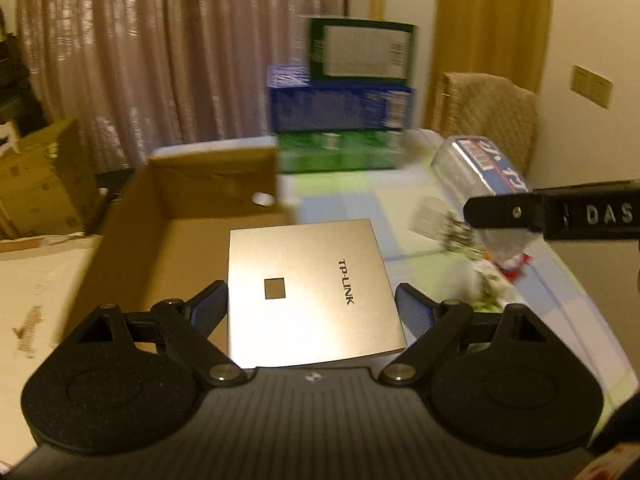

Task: Organize rigid objects
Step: 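Carry the panel and toothpick box with both tools over the cardboard box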

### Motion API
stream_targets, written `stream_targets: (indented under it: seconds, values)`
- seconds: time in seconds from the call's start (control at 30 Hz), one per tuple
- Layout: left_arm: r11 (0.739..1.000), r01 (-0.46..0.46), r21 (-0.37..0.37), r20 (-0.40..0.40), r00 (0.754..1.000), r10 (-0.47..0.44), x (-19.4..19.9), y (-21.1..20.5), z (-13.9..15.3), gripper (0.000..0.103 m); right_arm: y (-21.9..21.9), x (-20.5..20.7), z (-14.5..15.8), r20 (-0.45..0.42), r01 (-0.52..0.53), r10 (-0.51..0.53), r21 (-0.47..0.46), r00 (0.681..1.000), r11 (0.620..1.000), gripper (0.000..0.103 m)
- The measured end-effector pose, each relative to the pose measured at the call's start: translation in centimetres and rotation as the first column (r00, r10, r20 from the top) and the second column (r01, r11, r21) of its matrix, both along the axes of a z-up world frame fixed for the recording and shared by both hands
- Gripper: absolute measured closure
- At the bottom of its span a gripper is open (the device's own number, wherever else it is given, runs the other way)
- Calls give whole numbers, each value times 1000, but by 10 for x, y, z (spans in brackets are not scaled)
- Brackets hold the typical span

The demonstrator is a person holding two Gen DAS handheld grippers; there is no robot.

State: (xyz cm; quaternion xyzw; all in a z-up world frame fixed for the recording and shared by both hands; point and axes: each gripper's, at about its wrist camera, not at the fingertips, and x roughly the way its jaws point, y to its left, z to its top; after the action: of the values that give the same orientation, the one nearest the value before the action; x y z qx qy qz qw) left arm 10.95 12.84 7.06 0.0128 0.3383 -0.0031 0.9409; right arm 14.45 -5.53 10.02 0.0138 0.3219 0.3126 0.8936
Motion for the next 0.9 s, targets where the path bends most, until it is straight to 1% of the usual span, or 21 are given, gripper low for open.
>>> stream_targets:
  seconds: [0.07,0.2,0.27,0.33,0.4,0.53,0.63,0.77,0.9]
  values:
    - [999,-20,30,-2,1000,20,7,26,6,16,26,4,3,-11,-42,43,12,999,999,49]
    - [995,-45,88,-27,998,48,25,73,-1,16,77,15,-5,-52,-99,101,29,994,995,49]
    - [995,-50,89,-57,997,55,34,97,-9,16,102,21,-14,-78,-120,122,29,989,992,49]
    - [996,-41,83,-86,995,48,41,114,-17,16,119,27,-21,-100,-133,136,30,986,991,49]
    - [996,-30,85,-107,993,39,46,124,-24,16,135,32,-30,-120,-145,145,16,982,989,49]
    - [998,-1,59,-141,990,9,52,138,-35,16,153,41,-44,-144,-155,152,-7,978,988,49]
    - [998,18,63,-155,988,-8,55,144,-42,16,158,49,-55,-163,-149,145,-14,976,989,49]
    - [999,13,45,-178,984,-5,59,151,-48,17,163,51,-63,-172,-140,133,-29,976,990,49]
    - [999,0,53,-155,988,8,48,156,-45,17,164,48,-65,-179,-140,130,-40,975,989,49]
